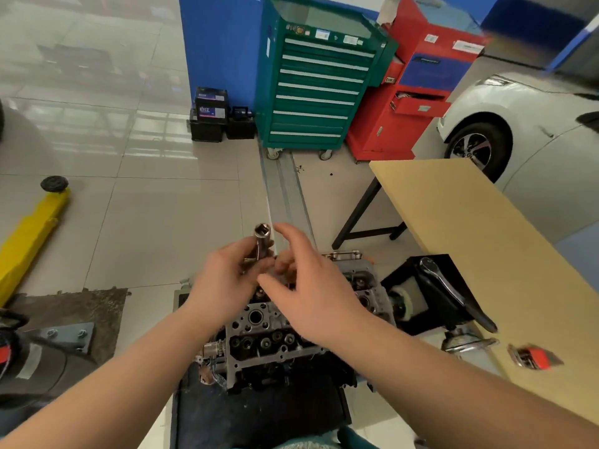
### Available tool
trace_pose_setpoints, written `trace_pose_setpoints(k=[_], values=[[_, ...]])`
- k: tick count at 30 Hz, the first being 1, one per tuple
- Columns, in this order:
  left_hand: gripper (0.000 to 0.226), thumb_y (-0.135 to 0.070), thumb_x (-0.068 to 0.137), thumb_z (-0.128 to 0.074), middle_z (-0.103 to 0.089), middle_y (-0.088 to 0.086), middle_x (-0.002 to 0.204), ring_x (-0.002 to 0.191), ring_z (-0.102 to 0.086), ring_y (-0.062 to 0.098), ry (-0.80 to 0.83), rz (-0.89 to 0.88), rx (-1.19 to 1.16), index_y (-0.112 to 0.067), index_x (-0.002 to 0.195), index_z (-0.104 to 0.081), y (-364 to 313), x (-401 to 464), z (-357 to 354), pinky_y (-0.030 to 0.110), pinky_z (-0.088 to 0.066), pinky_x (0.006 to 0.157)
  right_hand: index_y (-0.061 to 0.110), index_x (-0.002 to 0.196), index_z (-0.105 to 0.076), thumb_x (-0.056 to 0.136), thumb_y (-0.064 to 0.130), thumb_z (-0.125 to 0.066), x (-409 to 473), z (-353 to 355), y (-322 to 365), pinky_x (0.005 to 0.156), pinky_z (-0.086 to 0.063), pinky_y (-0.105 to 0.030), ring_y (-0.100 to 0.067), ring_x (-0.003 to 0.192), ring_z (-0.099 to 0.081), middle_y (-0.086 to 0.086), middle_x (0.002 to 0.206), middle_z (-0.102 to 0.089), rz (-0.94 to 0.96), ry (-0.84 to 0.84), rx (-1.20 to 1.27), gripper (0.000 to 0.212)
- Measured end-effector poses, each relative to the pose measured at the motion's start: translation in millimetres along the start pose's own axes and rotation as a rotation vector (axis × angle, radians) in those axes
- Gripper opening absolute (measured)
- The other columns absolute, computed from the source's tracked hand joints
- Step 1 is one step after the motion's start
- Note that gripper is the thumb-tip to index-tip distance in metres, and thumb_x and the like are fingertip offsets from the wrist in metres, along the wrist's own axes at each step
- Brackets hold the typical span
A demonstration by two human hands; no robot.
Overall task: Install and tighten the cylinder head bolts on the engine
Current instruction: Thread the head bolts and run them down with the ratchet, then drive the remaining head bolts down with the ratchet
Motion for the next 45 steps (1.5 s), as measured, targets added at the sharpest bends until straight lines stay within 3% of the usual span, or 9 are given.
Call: trace_pose_setpoints(k=[2,5,8,12,17,28,33,38,45], values=[[0.027,-0.025,0.096,-0.075,-0.072,-0.029,0.106,0.101,-0.07,-0.006,0.029,0.008,-0.038,-0.049,0.105,-0.067,-11.1,8.2,-21.3,0.01,-0.055,0.082,0.052,0.15,-0.024,0.092,0.056,-0.056,-22.4,3.8,-42.1,0.078,-0.054,-0.03,-0.001,0.088,-0.061,0.02,0.097,-0.06,-0.12,0.004,0.044,0.066],[0.032,-0.021,0.095,-0.077,-0.075,-0.027,0.105,0.103,-0.069,-0.008,0.118,0.064,-0.118,-0.051,0.104,-0.067,-33.2,25.0,-63.1,0.001,-0.048,0.082,0.046,0.139,-0.048,0.094,0.053,-0.062,-57.2,12.6,-118.1,0.079,-0.051,-0.022,0.003,0.09,-0.061,0.022,0.099,-0.063,-0.371,0.064,0.063,0.048],[0.033,-0.013,0.093,-0.078,-0.078,-0.02,0.1,0.098,-0.072,-0.004,0.167,0.092,-0.204,-0.043,0.104,-0.071,-55.9,43.5,-108.9,0.001,-0.048,0.082,0.036,0.125,-0.064,0.095,0.042,-0.068,-93.3,30.6,-197.1,0.076,-0.052,-0.021,0.0,0.09,-0.062,0.018,0.1,-0.065,-0.606,0.026,0.13,0.031],[0.024,-0.009,0.091,-0.08,-0.08,-0.014,0.096,0.094,-0.075,0.001,0.175,0.194,-0.25,-0.029,0.104,-0.075,-74.1,57.5,-171.1,0.008,-0.054,0.081,0.03,0.119,-0.069,0.095,0.034,-0.071,-134.3,56.7,-281.9,0.076,-0.056,-0.027,-0.007,0.09,-0.068,0.011,0.099,-0.071,-0.73,-0.049,0.26,0.025],[0.018,-0.011,0.091,-0.081,-0.081,-0.01,0.095,0.092,-0.076,0.006,0.123,0.324,-0.19,-0.027,0.098,-0.076,-78.2,65.0,-231.1,0.015,-0.057,0.079,0.03,0.112,-0.071,0.095,0.028,-0.072,-148.6,85.6,-349.0,0.068,-0.053,-0.019,-0.004,0.083,-0.071,0.009,0.095,-0.075,-0.729,-0.046,0.397,0.017],[0.017,-0.008,0.094,-0.077,-0.081,-0.004,0.098,0.098,-0.077,0.016,-0.116,0.459,-0.111,-0.021,0.104,-0.074,-86.9,64.0,-271.9,0.042,-0.058,0.098,0.031,0.108,-0.07,0.097,0.025,-0.071,-128.6,160.8,-470.0,0.077,-0.06,-0.035,-0.014,0.088,-0.073,0.004,0.093,-0.076,-0.682,-0.005,0.436,0.012],[0.018,-0.011,0.095,-0.077,-0.081,-0.003,0.094,0.094,-0.076,0.016,-0.18,0.454,-0.038,-0.028,0.098,-0.075,-92.4,54.3,-270.8,0.039,-0.06,0.09,0.026,0.118,-0.068,0.098,0.026,-0.069,-107.8,166.5,-513.7,0.059,-0.05,-0.021,-0.008,0.085,-0.067,0.01,0.101,-0.069,-0.605,-0.041,0.254,0.021],[0.016,-0.01,0.095,-0.076,-0.08,-0.012,0.088,0.085,-0.075,0.0,-0.158,0.46,0.018,-0.025,0.1,-0.073,-88.9,46.6,-279.9,0.017,-0.053,0.072,0.026,0.132,-0.061,0.094,0.023,-0.071,-79.1,151.8,-536.9,0.077,-0.05,-0.027,-0.013,0.096,-0.06,0.01,0.113,-0.053,-0.48,0.004,-0.001,0.04],[0.017,-0.009,0.097,-0.074,-0.081,-0.009,0.093,0.091,-0.077,0.005,-0.149,0.472,0.003,-0.025,0.103,-0.071,-82.6,51.1,-285.4,0.031,-0.057,0.086,0.022,0.14,-0.052,0.092,0.012,-0.069,-57.6,135.7,-553.7,0.086,-0.056,-0.039,-0.02,0.105,-0.056,0.0,0.126,-0.055,-0.501,0.031,-0.094,0.052]])
Point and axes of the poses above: each hand's wrist, its own x-axis towards the middle knuckle, its own z-axis out of the back of the hand, y = z × x, the point moved 4 cm from there along x, towards the middle knuckle
